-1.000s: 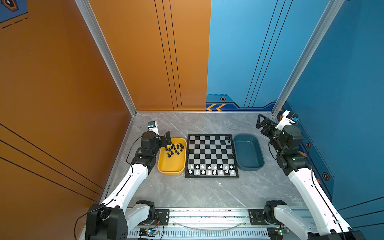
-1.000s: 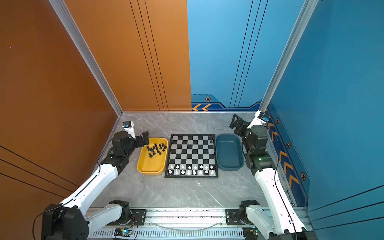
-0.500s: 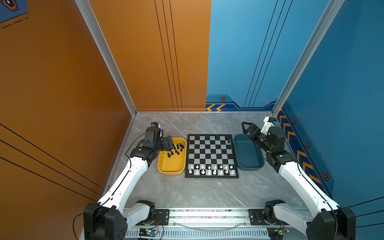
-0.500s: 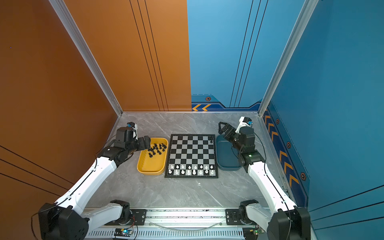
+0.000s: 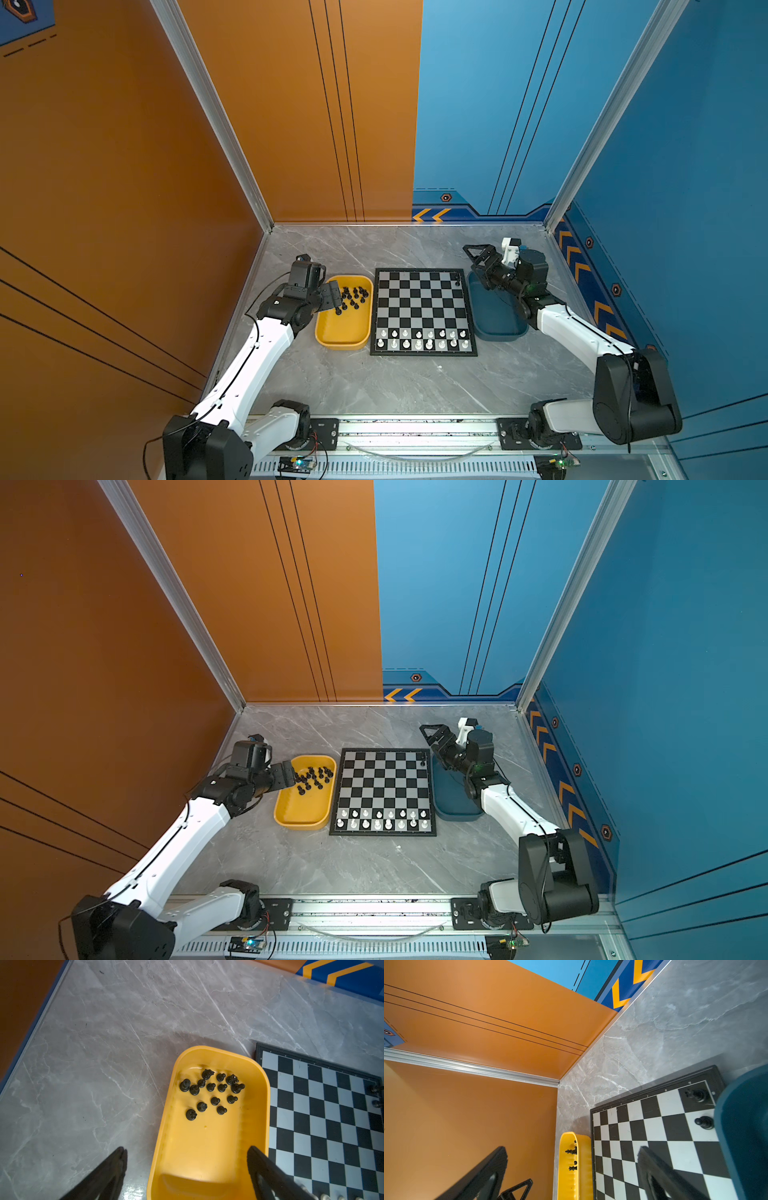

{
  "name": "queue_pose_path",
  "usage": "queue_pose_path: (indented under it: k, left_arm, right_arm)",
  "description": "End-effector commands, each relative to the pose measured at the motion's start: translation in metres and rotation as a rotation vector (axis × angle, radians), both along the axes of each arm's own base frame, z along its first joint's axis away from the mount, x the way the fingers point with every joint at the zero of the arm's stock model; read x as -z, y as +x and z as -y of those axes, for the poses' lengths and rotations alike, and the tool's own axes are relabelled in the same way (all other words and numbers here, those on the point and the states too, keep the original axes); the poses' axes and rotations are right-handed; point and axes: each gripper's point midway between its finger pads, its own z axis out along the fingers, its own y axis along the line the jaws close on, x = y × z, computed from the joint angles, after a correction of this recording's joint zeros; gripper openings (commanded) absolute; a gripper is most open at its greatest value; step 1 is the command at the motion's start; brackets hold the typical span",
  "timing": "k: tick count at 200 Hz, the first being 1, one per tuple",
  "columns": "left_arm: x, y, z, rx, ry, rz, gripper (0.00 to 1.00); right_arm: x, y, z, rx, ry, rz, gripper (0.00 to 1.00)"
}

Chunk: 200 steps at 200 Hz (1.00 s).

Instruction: Set up the chess pieces on the board

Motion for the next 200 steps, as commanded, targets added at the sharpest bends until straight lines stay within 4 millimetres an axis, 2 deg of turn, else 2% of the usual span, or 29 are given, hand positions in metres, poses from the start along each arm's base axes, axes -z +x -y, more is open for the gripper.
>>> queue_pose_path:
  k: [1, 11, 14, 47, 79, 147, 152, 200]
  left_arm:
    - [0.005, -0.003, -0.002, -0.015, -0.003, -0.052, 0.88]
    - [0.01, -0.003, 0.001, -0.004, -0.013, -0.073, 0.88]
    - [0.012, -0.003, 0.002, 0.001, -0.017, -0.078, 0.83]
    - [0.032, -0.003, 0.01, 0.032, -0.031, -0.157, 0.67]
    - [0.048, 0.003, 0.019, 0.06, -0.042, -0.224, 0.55]
    - [0.076, 0.013, 0.018, 0.044, 0.033, -0.311, 0.46]
    - [0.067, 0.021, 0.019, 0.042, 0.032, -0.287, 0.46]
    - [0.076, 0.031, 0.014, 0.022, 0.073, -0.306, 0.42]
  right_arm:
    - [-0.019, -0.003, -0.003, -0.019, 0.022, 0.051, 1.0]
    - [-0.016, -0.005, 0.0, -0.006, -0.016, 0.042, 1.0]
    - [-0.016, -0.006, 0.001, -0.004, -0.027, 0.04, 1.0]
    - [-0.018, -0.013, 0.013, 0.045, -0.121, 0.039, 1.0]
    - [-0.021, -0.017, 0.018, 0.064, -0.147, 0.05, 1.0]
    - [-0.021, -0.014, 0.02, 0.067, -0.156, 0.053, 1.0]
    - [-0.02, -0.014, 0.02, 0.068, -0.157, 0.05, 1.0]
    - [-0.019, -0.014, 0.022, 0.073, -0.167, 0.049, 1.0]
